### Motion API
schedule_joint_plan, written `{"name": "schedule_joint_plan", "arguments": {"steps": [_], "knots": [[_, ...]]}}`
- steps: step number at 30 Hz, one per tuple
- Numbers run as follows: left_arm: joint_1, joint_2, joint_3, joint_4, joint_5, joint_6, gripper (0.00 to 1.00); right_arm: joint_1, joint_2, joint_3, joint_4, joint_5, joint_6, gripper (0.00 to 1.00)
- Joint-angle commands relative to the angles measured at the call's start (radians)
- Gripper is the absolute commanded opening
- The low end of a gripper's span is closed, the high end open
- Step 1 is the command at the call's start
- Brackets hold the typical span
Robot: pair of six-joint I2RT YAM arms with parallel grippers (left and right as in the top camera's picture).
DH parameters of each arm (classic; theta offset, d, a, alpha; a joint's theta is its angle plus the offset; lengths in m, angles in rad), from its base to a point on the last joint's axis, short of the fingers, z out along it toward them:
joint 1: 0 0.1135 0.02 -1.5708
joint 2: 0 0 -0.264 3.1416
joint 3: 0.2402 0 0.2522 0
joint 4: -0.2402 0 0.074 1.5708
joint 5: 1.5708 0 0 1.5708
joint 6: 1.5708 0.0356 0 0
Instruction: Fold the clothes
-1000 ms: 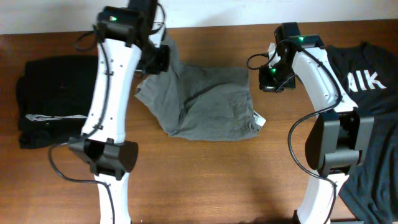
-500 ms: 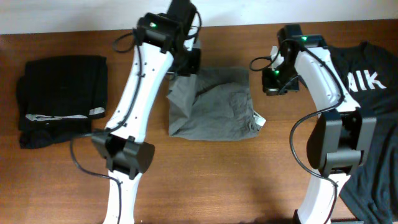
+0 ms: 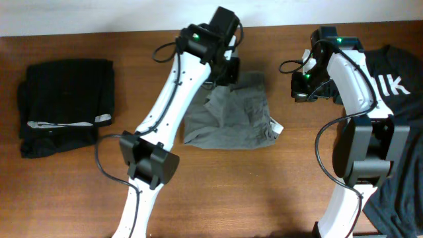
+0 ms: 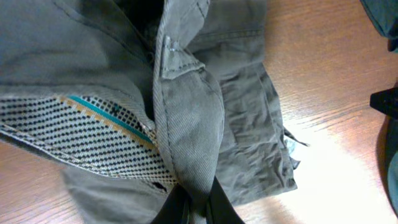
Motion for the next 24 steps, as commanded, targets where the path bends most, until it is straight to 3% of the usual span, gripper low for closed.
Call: {"name": "schedule_joint_plan", "arguments": {"steps": [1, 7, 8, 9, 12, 14, 17, 19, 21, 23, 24], "knots": [[-0.034, 0.034, 0.02, 0.02, 0.022, -0.053, 0.01, 0.004, 0.011, -0.01, -0.002, 0.009, -0.003, 0.04], [-0.078, 0.071, 0.02, 0.054, 0.023, -0.079, 0.02, 0.004, 0.011, -0.01, -0.003, 0.008, -0.002, 0.04], [-0.085, 0.075, 0.02, 0.061, 0.025, -0.082, 0.1, 0.004, 0.011, -0.01, -0.003, 0.008, -0.002, 0.04], [-0.091, 0.079, 0.02, 0.071, 0.033, -0.082, 0.28, 0.004, 0.011, -0.01, -0.003, 0.008, -0.002, 0.04], [-0.097, 0.08, 0.021, 0.114, 0.08, -0.07, 0.57, 0.003, 0.01, -0.01, 0.003, 0.003, -0.002, 0.04], [-0.09, 0.076, 0.044, 0.134, 0.141, -0.053, 0.69, -0.002, 0.009, 0.0, 0.012, -0.017, -0.004, 0.04], [-0.066, 0.074, 0.107, 0.124, 0.228, -0.05, 0.7, -0.02, 0.002, 0.04, -0.012, -0.098, -0.041, 0.05], [-0.047, 0.074, 0.153, 0.095, 0.23, -0.039, 0.63, -0.035, -0.014, 0.065, -0.05, -0.207, -0.093, 0.07], [-0.027, 0.074, 0.176, 0.076, 0.226, 0.002, 0.4, -0.042, -0.04, 0.075, -0.094, -0.342, -0.159, 0.08], [-0.01, 0.074, 0.177, 0.059, 0.204, 0.027, 0.07, -0.04, -0.062, 0.075, -0.137, -0.443, -0.225, 0.08], [-0.003, 0.076, 0.177, 0.05, 0.185, 0.041, 0.01, -0.034, -0.07, 0.074, -0.162, -0.48, -0.257, 0.08]]}}
